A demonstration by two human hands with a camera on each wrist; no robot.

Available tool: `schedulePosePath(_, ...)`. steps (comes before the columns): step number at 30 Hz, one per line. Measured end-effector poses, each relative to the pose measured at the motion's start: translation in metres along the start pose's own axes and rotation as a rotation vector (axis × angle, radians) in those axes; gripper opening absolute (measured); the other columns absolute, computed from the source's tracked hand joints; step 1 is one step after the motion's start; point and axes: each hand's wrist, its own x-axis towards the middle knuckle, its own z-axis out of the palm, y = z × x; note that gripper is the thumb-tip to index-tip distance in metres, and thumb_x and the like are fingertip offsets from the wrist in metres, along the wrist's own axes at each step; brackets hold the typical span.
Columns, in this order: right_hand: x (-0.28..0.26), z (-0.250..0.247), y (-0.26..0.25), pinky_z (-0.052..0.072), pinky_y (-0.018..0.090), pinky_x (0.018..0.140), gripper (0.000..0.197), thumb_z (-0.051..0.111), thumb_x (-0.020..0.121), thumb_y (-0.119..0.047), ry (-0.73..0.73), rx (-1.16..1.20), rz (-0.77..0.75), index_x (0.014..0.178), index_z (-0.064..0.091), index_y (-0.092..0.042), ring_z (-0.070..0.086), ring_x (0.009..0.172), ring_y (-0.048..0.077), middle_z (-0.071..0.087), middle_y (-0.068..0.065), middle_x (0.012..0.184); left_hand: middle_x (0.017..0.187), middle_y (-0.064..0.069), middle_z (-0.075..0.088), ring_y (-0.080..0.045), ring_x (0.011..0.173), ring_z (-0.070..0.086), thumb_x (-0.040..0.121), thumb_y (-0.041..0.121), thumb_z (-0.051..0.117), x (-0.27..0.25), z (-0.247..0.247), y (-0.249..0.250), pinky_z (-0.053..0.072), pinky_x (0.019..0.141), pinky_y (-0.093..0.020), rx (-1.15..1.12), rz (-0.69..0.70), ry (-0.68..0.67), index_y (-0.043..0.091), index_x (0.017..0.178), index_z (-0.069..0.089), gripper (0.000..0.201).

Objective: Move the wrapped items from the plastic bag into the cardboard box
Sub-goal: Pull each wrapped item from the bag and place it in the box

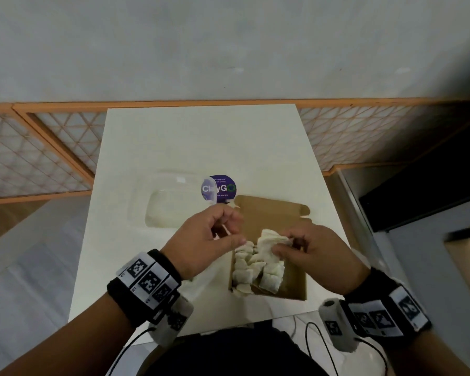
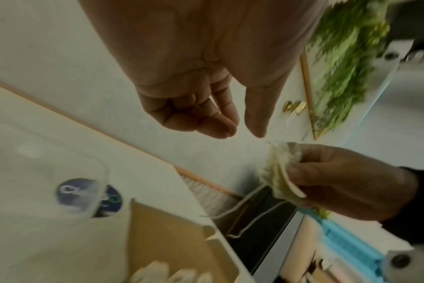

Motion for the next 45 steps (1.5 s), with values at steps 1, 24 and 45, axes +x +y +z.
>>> schedulePosePath(1, -0.005, 0.004, 0.012, 0.047, 0.03, 0.067, 0.011, 0.068, 0.094, -0.041, -0.021, -0.047, 0.038, 0.088, 0.073, -0.034, 0.059, 0.073, 0.012, 0.066, -0.007, 0.077, 0.093, 0.01, 0.068, -0.002, 0.074, 0.062, 0.087, 0.023, 0.082, -0.002, -0.001, -0.01, 0.052, 0.073, -0.018, 0.077, -0.025, -0.025, 0.033, 0.106, 0.067, 0.026)
schedulePosePath(24, 0.014, 0.134, 0.133, 0.051, 0.036, 0.079, 0.002, 0.054, 0.099, -0.027, -0.313, -0.482, 0.296, 0.101, 0.054, -0.029, 0.065, 0.105, 0.025, 0.064, 0.0, 0.115, 0.133, -0.006, 0.053, -0.033, 0.112, 0.059, 0.101, 0.033, 0.052, 0.003, 0.1, -0.129, 0.043, 0.095, -0.043, 1.163, 0.04, -0.628, 0.024, 0.13, 0.057, 0.031)
schedulePosePath(45, 0.009, 0.119, 0.122, 0.051, 0.036, 0.077, 0.037, 0.056, 0.092, -0.058, -0.176, -0.423, 0.577, 0.106, 0.05, -0.024, 0.064, 0.095, 0.025, 0.063, 0.0, 0.104, 0.114, -0.005, 0.069, -0.026, 0.103, 0.066, 0.097, 0.065, 0.046, 0.05, 0.085, -0.128, 0.05, 0.088, -0.039, 1.179, -0.317, -0.383, 0.02, 0.111, 0.063, 0.05)
